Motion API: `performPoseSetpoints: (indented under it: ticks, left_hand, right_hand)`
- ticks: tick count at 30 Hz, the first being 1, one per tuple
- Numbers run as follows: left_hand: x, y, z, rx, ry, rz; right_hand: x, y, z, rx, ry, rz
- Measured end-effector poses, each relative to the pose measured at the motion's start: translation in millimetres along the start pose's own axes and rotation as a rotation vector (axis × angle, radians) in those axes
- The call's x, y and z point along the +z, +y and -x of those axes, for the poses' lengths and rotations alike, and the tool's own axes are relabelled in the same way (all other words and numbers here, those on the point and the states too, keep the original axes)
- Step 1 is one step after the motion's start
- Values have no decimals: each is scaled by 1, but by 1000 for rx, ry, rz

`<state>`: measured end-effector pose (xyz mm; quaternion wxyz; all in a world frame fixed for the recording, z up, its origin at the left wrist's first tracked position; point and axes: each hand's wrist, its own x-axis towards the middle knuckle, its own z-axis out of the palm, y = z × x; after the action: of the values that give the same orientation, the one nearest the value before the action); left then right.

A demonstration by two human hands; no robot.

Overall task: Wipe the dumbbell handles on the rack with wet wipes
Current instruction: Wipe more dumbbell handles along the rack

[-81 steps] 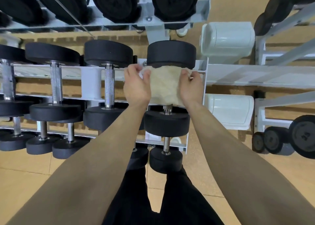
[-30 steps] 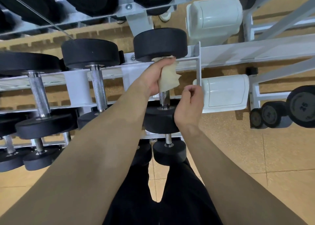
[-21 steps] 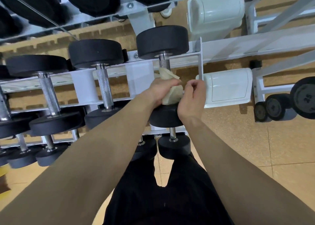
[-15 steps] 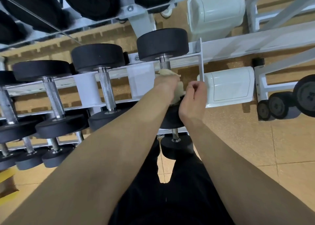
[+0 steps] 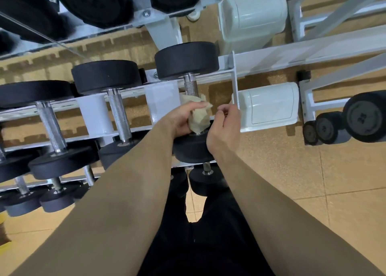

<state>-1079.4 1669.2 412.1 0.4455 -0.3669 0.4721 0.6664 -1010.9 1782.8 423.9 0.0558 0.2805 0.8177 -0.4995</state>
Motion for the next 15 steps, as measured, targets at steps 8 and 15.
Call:
performPoseSetpoints:
  ticks: [8, 15]
  left_hand:
    - [43, -10, 11, 130, 610, -316]
    - [31, 53, -13, 256, 406, -136]
  right_hand:
    - [-4, -4, 2, 27, -10, 34]
    - [-2, -2, 2, 5, 16, 12]
